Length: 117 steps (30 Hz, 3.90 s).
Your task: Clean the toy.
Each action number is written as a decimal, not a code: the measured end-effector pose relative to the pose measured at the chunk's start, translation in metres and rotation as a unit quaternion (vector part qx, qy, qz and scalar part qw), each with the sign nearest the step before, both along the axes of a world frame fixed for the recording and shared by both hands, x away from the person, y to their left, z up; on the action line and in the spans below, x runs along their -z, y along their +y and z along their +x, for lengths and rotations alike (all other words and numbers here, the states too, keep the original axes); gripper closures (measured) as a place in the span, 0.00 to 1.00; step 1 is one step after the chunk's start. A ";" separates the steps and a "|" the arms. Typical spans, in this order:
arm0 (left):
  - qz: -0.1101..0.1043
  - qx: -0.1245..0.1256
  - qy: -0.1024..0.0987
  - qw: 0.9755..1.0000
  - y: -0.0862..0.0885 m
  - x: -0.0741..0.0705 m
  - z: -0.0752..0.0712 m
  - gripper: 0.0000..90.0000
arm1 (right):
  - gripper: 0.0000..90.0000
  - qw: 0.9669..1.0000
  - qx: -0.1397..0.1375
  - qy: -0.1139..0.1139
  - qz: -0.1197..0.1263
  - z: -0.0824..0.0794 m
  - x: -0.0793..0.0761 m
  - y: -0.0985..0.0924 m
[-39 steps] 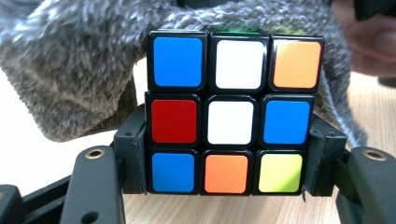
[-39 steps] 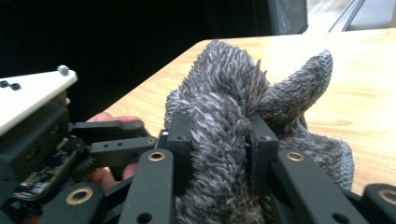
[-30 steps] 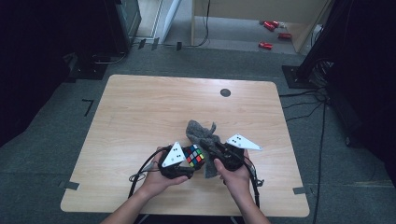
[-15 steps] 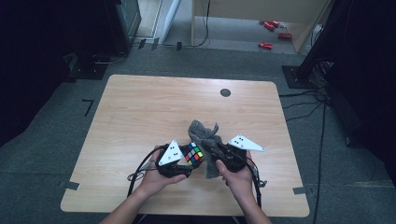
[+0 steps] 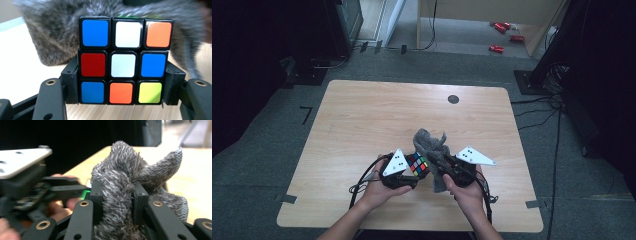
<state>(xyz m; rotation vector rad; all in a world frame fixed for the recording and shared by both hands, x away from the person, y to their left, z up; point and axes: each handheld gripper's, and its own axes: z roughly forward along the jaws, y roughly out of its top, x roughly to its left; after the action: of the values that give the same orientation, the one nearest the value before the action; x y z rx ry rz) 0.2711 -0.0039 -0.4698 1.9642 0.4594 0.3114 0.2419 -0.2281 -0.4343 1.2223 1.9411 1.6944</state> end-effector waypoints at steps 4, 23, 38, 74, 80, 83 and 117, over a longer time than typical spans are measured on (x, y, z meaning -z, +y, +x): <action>-0.002 0.001 -0.004 1.000 0.001 -0.002 0.000 0.39 | 0.78 0.999 -0.005 -0.029 -0.020 -0.007 -0.006 0.009; -0.083 0.004 0.019 0.996 0.023 -0.005 0.007 0.39 | 0.78 0.998 0.029 0.023 0.041 0.007 0.004 -0.018; -0.167 0.012 0.028 0.985 0.042 -0.008 0.014 0.39 | 0.79 0.994 -0.039 0.067 0.082 0.011 0.018 -0.009; -0.172 0.037 0.059 0.983 0.051 -0.007 0.022 0.39 | 0.78 0.990 -0.097 0.020 0.102 0.011 0.005 -0.020; -0.185 0.028 0.060 0.981 0.055 -0.009 0.023 0.39 | 0.78 0.989 -0.103 0.026 0.104 0.012 0.010 -0.020; -0.196 0.021 0.065 0.978 0.061 -0.011 0.026 0.39 | 0.78 0.988 -0.122 0.037 0.084 0.011 0.016 -0.010; -0.183 -0.006 0.100 0.978 0.067 -0.004 0.036 0.39 | 0.78 0.995 -0.102 -0.011 -0.007 0.008 0.018 -0.003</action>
<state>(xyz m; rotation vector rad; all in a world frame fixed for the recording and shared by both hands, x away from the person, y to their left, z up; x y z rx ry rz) 0.3068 0.0626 -0.4659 1.6382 0.6119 0.0297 0.2498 -0.2309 -0.4521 1.0242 2.1233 1.7778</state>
